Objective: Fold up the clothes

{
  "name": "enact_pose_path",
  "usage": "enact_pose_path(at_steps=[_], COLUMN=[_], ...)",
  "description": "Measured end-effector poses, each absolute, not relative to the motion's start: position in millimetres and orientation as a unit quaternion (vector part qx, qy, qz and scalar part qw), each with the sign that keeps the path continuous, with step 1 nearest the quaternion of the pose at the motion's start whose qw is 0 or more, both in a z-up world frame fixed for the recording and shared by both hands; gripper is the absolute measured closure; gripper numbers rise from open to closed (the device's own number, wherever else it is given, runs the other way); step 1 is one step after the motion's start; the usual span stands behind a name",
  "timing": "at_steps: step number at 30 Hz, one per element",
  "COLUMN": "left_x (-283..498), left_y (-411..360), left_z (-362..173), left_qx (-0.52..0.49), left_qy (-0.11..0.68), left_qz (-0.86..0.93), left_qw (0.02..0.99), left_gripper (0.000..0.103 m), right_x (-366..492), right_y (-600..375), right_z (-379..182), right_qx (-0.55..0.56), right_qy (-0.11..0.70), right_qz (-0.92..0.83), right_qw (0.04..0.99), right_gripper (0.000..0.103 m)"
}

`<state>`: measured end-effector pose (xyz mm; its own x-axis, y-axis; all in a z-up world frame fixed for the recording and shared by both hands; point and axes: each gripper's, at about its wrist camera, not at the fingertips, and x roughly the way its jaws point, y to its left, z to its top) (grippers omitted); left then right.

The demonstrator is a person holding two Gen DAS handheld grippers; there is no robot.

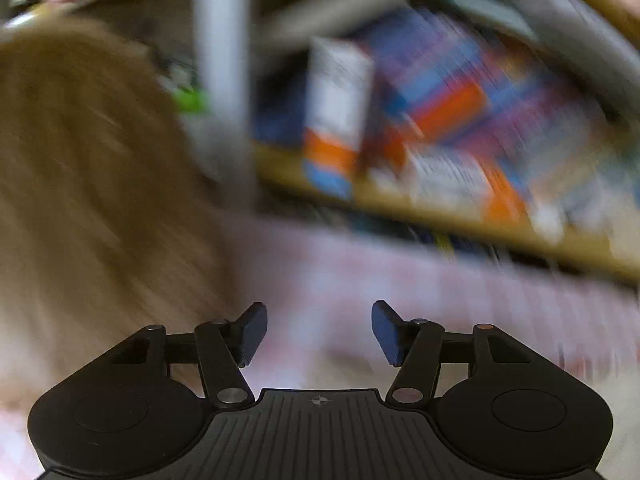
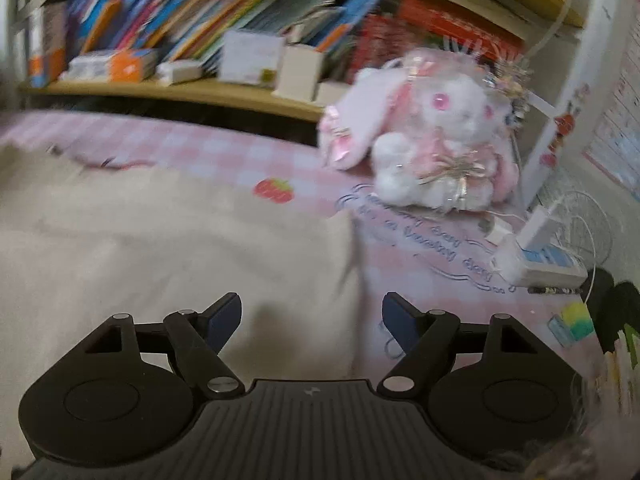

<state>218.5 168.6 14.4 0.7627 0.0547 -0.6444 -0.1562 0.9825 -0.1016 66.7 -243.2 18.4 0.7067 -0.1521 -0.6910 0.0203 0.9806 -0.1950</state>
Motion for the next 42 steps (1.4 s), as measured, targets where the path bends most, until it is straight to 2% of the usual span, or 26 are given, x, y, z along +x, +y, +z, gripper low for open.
enact_pose_path(at_steps=[3, 8, 9, 10, 12, 13, 22, 23, 25, 26, 28, 36, 39, 42], left_x=[194.8, 122.9, 109.1, 98.0, 88.9, 86.6, 98.5, 97.1, 93.7, 91.0, 86.6, 112.4, 109.5, 107.7], left_y=[192.2, 199.4, 200.3, 201.9, 205.1, 206.8, 196.4, 191.9, 183.1, 178.9, 173.9, 204.8, 196.2, 186.2], left_z=[27.5, 4.6, -2.8, -11.5, -23.1, -27.7, -39.6, -39.6, -39.5, -39.9, -41.1, -40.8, -45.2, -47.5], left_qx=[-0.112, -0.101, -0.096, -0.095, -0.114, -0.126, -0.168, -0.166, -0.159, -0.152, -0.136, -0.129, -0.113, -0.102], left_qy=[0.31, 0.355, 0.367, 0.381, 0.397, 0.402, 0.41, 0.415, 0.424, 0.428, 0.42, 0.411, 0.416, 0.411], left_qz=[0.055, 0.011, 0.007, 0.006, 0.01, 0.013, -0.002, -0.01, -0.023, -0.026, -0.023, 0.041, 0.018, 0.011], left_qw=[0.942, 0.929, 0.925, 0.92, 0.911, 0.907, 0.896, 0.895, 0.891, 0.891, 0.897, 0.901, 0.902, 0.906], left_gripper=[0.039, 0.043, 0.051, 0.053, 0.055, 0.055, 0.057, 0.063, 0.08, 0.096, 0.097, 0.098, 0.097, 0.097], right_x=[57.6, 40.3, 36.8, 33.8, 28.1, 26.6, 24.8, 24.3, 23.0, 22.3, 20.6, 25.6, 31.0, 37.1], right_y=[-243.1, -259.1, -262.5, -266.5, -274.6, -278.7, -292.6, -292.4, -290.5, -289.1, -284.3, -241.3, -226.7, -244.3], right_z=[17.4, 16.4, 15.4, 14.3, 12.1, 11.2, 8.6, 8.7, 9.0, 9.2, 9.6, 10.9, 11.3, 5.7], right_qx=[-0.074, -0.016, -0.005, 0.007, 0.032, 0.047, 0.121, 0.121, 0.122, 0.123, 0.126, 0.089, 0.033, 0.046], right_qy=[0.384, 0.396, 0.4, 0.405, 0.415, 0.42, 0.432, 0.432, 0.431, 0.431, 0.43, 0.431, 0.416, 0.414], right_qz=[-0.051, -0.072, -0.077, -0.08, -0.087, -0.086, -0.076, -0.076, -0.072, -0.069, -0.06, 0.004, -0.025, -0.06], right_qw=[0.919, 0.915, 0.913, 0.911, 0.905, 0.902, 0.891, 0.891, 0.891, 0.891, 0.892, 0.898, 0.908, 0.907], right_gripper=[0.027, 0.028, 0.032, 0.039, 0.053, 0.056, 0.064, 0.065, 0.074, 0.077, 0.091, 0.097, 0.098, 0.099])
